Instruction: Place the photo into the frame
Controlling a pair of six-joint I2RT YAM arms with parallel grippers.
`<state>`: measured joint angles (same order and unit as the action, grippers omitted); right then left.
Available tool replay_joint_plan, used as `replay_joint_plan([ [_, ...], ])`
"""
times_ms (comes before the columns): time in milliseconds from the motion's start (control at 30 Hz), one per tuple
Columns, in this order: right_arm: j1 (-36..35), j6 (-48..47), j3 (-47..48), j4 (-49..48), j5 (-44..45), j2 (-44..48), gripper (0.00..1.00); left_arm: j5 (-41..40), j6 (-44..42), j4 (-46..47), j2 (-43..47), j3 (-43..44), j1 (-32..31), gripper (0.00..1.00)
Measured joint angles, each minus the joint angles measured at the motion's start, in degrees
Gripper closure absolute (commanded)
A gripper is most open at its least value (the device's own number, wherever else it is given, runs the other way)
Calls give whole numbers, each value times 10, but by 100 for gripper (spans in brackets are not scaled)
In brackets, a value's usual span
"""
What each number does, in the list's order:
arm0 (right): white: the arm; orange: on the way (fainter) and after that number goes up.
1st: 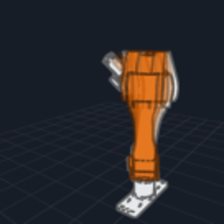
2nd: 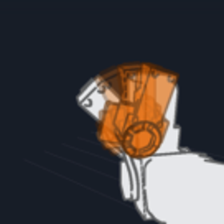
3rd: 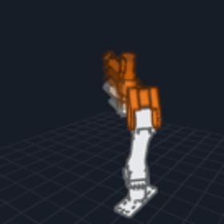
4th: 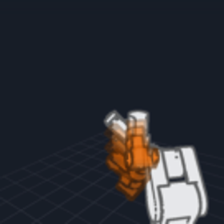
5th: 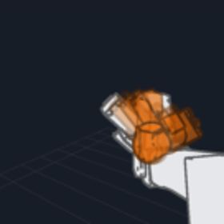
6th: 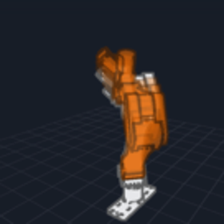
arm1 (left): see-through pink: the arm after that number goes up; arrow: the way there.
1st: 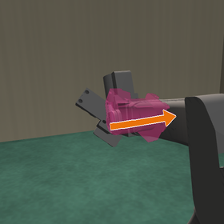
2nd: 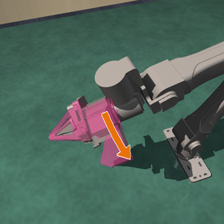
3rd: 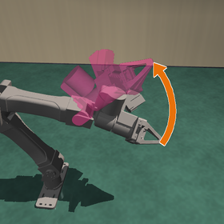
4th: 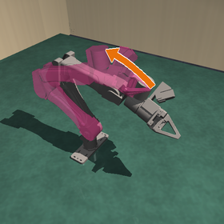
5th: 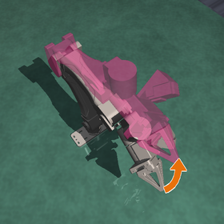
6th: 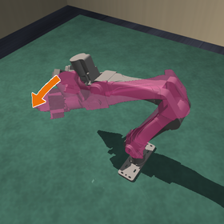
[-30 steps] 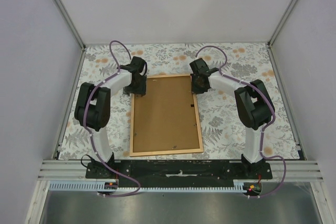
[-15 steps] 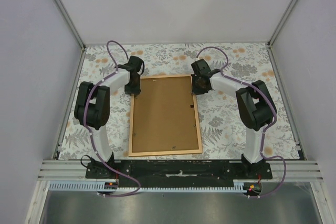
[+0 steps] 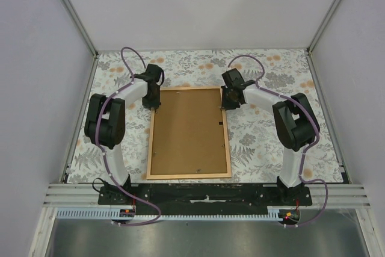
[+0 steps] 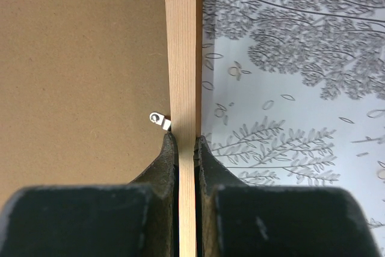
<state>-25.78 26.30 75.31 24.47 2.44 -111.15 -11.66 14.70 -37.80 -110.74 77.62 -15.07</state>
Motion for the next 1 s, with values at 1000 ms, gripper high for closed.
replay_joint_plan([
  [1000,103,-35,-3,33,2,12,100,100,21,-34,257,-249,-117,30],
])
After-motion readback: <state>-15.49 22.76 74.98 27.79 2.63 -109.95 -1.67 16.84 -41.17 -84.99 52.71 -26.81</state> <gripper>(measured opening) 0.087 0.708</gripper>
